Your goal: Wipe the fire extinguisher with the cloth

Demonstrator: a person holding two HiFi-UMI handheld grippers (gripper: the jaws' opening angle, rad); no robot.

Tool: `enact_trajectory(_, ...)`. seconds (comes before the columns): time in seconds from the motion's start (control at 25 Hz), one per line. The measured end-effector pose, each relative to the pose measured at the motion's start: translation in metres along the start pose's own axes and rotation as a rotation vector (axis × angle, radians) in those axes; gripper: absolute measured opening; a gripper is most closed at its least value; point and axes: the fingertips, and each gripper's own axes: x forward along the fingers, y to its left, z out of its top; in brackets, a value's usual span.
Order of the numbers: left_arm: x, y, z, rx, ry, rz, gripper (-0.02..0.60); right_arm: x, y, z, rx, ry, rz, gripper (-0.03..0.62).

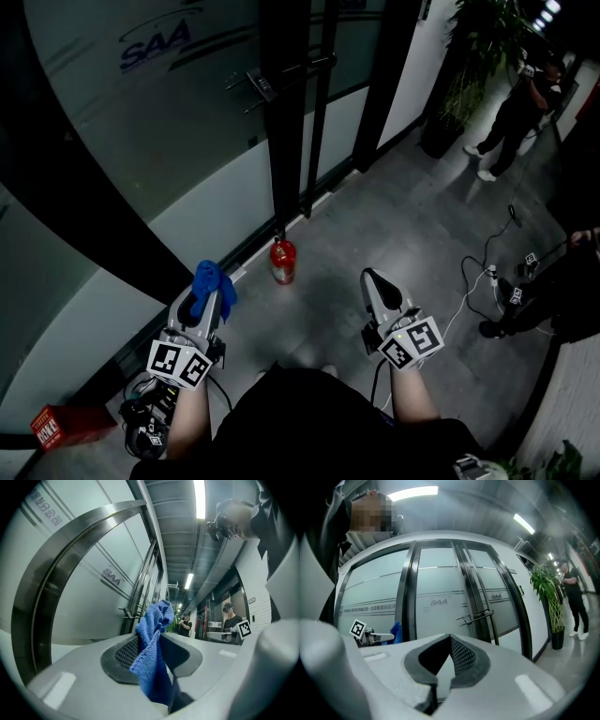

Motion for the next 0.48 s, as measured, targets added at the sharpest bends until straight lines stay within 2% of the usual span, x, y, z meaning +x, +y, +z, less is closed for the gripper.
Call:
enact_trajectory(0.24, -0.005, -0.001, -0.004, -0.001, -0.01, -0.004, 0.127, 0.004, 0.011, -0.006, -0.02, 0.014, 0.02, 0.003)
enact_trajectory(0.48, -0.007, -0.001, -0.012, 0.054, -0.013, -0.007, 0.127, 0.001, 0.014, -0.015, -0.027, 0.034, -0.003, 0.003)
